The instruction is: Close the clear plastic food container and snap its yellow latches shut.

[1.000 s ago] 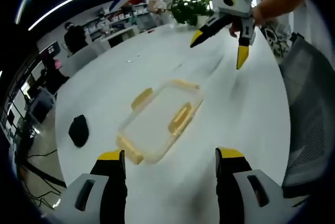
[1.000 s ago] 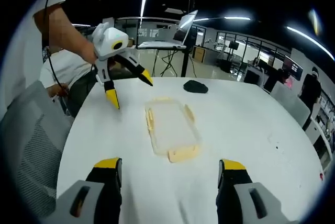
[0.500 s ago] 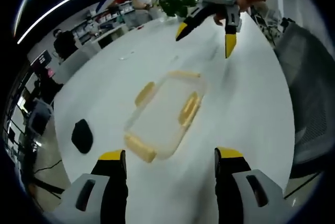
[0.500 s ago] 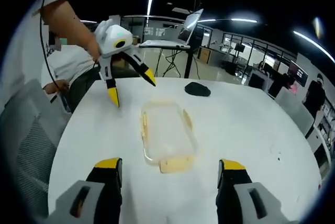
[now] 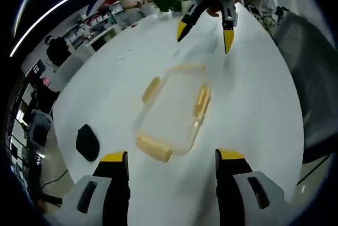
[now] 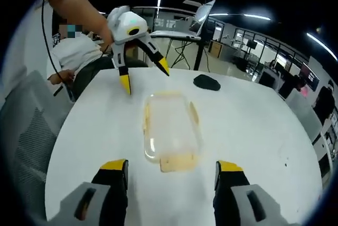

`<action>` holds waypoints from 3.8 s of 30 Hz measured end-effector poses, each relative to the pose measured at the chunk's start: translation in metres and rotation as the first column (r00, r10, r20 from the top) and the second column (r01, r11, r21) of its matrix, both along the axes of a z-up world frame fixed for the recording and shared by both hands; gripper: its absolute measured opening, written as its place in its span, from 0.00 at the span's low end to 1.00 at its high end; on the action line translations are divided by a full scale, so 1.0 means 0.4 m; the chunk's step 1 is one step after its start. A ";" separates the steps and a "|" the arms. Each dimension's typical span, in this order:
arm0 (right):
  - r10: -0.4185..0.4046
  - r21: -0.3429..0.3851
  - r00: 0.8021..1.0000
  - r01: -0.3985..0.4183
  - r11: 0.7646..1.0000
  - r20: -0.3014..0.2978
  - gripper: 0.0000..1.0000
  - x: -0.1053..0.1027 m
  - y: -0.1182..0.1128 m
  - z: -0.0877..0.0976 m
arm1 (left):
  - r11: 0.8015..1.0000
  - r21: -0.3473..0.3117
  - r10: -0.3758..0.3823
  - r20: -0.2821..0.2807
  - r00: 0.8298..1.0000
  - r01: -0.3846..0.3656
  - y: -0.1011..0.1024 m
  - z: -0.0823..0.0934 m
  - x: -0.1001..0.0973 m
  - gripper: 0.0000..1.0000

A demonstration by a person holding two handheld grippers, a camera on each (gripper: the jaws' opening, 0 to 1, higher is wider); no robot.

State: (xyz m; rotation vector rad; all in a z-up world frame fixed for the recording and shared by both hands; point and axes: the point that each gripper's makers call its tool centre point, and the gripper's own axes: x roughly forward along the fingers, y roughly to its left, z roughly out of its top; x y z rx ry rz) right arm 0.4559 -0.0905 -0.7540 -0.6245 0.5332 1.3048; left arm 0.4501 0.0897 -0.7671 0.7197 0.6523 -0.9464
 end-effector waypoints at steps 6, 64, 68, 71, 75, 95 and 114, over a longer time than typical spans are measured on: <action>0.011 -0.031 1.000 -0.011 0.999 -0.022 0.61 0.010 0.001 -0.011 | 0.998 0.031 -0.048 -0.002 0.999 0.048 0.003 -0.013 0.010 0.63; 0.152 -0.238 0.983 -0.173 0.956 -0.104 0.46 0.033 0.040 -0.126 | 0.904 0.111 -0.384 -0.209 0.899 0.412 -0.019 -0.072 0.084 0.49; 0.154 -0.236 0.980 -0.180 0.955 -0.124 0.40 0.029 0.040 -0.128 | 0.904 0.088 -0.378 -0.295 0.878 0.419 -0.013 -0.082 0.058 0.39; 0.154 -0.237 0.980 -0.180 0.955 -0.124 0.38 0.028 0.041 -0.126 | 0.898 0.094 -0.391 -0.274 0.879 0.429 -0.018 -0.088 0.067 0.39; 0.152 -0.241 0.980 -0.180 0.954 -0.131 0.38 0.026 0.041 -0.126 | 0.900 0.103 -0.383 -0.278 0.881 0.424 -0.017 -0.090 0.060 0.38; 0.129 -0.287 0.981 -0.166 0.943 -0.144 0.35 0.030 0.042 -0.128 | 0.909 0.110 -0.363 -0.259 0.895 0.401 -0.019 -0.081 0.052 0.37; 0.138 -0.278 0.986 -0.160 0.947 -0.094 0.34 0.050 0.020 -0.053 | 0.926 0.176 -0.294 -0.225 0.929 0.335 -0.026 0.000 0.074 0.37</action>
